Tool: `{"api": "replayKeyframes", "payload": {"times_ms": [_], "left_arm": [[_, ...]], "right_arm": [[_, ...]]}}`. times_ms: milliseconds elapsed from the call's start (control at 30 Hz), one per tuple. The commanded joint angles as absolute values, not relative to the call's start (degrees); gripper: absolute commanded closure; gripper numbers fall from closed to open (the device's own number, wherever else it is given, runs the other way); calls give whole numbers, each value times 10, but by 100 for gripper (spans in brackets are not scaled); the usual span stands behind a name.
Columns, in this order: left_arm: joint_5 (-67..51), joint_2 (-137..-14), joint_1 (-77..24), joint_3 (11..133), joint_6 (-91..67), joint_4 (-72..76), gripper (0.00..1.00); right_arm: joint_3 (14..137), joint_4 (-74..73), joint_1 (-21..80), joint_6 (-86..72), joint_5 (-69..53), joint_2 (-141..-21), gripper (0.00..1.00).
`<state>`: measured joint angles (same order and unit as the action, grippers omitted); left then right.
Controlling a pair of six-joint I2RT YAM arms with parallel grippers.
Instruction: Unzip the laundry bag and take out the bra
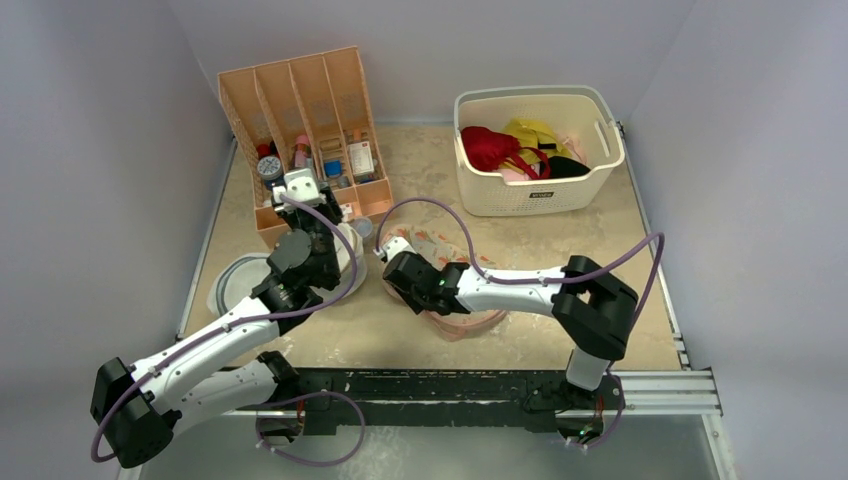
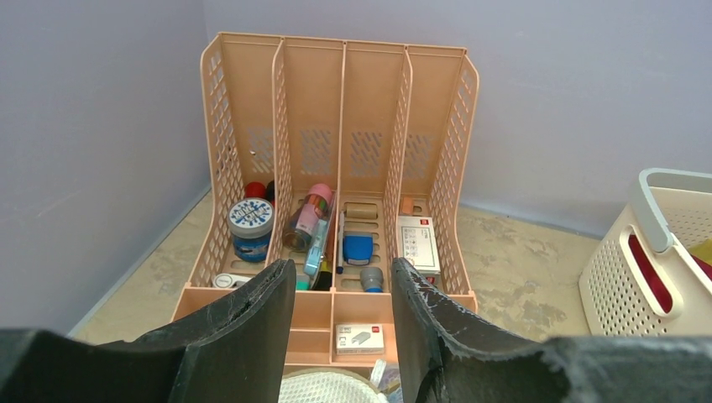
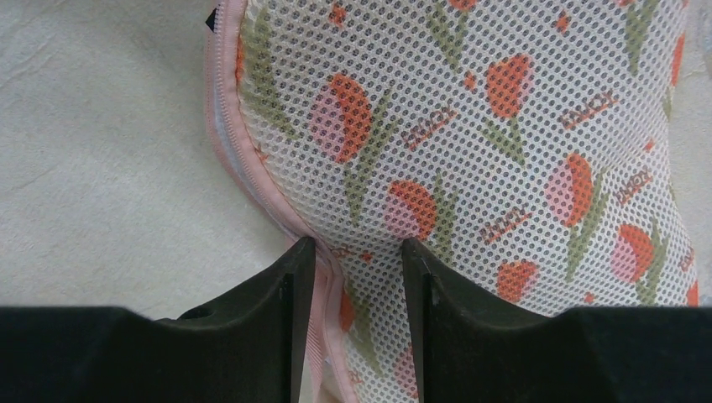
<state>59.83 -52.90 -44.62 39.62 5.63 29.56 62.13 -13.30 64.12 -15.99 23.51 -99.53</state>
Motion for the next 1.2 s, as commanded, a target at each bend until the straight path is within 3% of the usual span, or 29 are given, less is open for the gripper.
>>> {"api": "replayKeyframes", "payload": {"times_ms": [0,133,233,333,700,1000,1167], "left_arm": [[596,-525,-443,400,61,317,56],[594,-526,-443,400,59,316,56],[593,-527,-443,400,58,316,55],[593,-528,-443,401,57,315,56],[593,-530,-443,402,55,312,56],[590,-528,-443,403,51,309,56],[589,-527,-443,404,47,305,56]], "right_arm": [[645,-118,644,-155,258,-998,54],[649,-116,644,-155,257,-1007,43],[648,-112,644,-156,257,-1008,44],[644,-109,644,-157,258,-1006,51],[634,-99,643,-166,257,-975,100],[609,-96,638,-182,200,-899,100],[564,-39,555,-191,4,-823,100]]}}
